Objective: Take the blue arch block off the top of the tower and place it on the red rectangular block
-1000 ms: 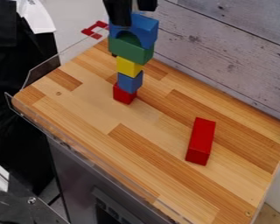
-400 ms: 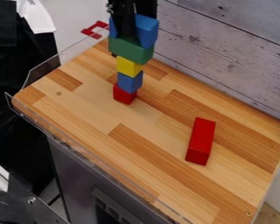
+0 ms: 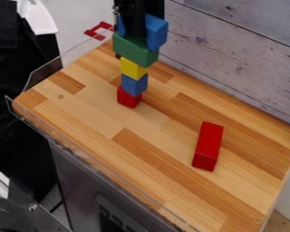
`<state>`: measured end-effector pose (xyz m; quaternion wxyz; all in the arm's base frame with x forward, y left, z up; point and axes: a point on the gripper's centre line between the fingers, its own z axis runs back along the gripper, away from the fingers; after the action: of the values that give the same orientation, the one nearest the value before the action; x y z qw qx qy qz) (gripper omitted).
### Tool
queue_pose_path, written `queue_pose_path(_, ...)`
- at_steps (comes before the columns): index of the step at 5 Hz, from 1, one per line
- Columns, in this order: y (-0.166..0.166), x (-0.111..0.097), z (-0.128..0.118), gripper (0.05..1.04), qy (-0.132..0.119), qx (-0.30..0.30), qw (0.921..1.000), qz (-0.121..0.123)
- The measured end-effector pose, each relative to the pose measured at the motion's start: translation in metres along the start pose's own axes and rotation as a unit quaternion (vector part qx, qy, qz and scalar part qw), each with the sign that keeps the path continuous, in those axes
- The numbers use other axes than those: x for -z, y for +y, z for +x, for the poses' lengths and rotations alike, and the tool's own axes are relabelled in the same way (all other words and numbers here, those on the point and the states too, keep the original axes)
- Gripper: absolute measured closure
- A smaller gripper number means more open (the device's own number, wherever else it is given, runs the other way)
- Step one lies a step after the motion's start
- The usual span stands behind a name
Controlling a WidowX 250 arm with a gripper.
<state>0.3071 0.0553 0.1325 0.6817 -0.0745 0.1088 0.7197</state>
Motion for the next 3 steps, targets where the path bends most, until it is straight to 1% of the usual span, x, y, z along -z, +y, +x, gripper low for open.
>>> queue_pose_path(1,0.001,-0.006,-0.004,0.497,0.003,0.012,0.9999,-0.01)
queue_pose_path(2,0.003,-0.018,-0.009,0.497,-0.002,0.032,0.9994,-0.011)
queue_pose_path(3,-0.005,-0.036,-0.032,0.497,-0.036,0.097,0.9946,0.001)
